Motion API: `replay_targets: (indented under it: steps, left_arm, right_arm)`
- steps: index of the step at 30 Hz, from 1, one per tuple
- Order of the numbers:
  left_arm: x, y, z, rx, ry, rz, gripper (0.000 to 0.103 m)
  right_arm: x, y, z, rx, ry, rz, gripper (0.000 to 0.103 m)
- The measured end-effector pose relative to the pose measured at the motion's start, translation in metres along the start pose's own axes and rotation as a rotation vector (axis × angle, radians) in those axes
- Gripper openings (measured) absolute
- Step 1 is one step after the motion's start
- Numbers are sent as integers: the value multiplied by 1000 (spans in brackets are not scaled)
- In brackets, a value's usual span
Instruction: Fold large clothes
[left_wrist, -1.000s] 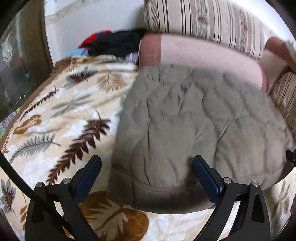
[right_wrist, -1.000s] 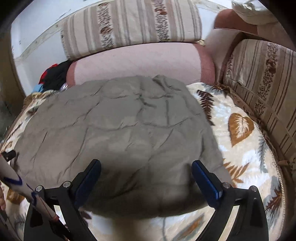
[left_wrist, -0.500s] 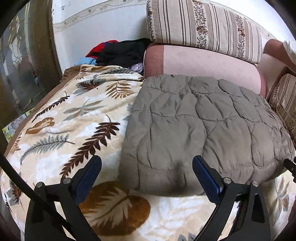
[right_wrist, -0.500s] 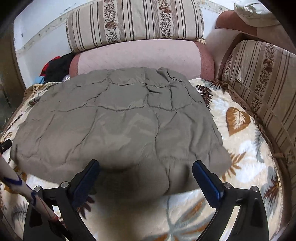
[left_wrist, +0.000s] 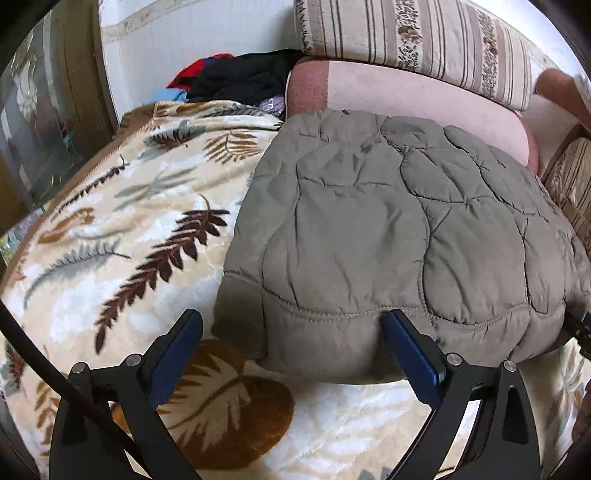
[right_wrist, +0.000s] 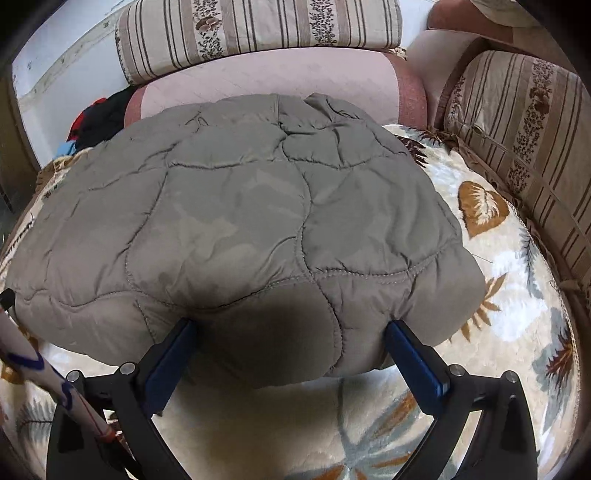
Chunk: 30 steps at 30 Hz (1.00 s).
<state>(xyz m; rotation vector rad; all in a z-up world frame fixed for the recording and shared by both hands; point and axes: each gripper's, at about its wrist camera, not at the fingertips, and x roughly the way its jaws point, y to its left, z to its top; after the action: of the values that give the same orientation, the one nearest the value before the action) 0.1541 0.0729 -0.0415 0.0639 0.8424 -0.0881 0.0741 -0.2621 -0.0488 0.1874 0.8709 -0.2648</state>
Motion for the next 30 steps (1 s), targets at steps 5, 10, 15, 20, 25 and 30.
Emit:
replay_targets:
  steps: [5, 10, 15, 20, 25, 30]
  left_arm:
    - [-16, 0, -2, 16, -53, 44, 98]
    - [-50, 0, -4, 23, -114, 77, 98]
    - [-84, 0, -11, -8, -150, 75, 98]
    - [-105, -5, -19, 6, -151, 91, 98]
    - [-109, -13, -24, 47, -134, 95, 98]
    - [-108, -15, -25, 51, -128, 103, 98]
  right_arm:
    - [-5, -3, 0, 15, -4, 8, 103]
    - [-27, -4, -8, 19, -22, 21, 103]
    - [-53, -3, -18, -11, -52, -1, 103]
    - [-70, -8, -31, 7, -49, 9, 103]
    - [-77, -15, -38, 10, -51, -11, 103]
    - [-79, -40, -31, 78, -61, -33, 103]
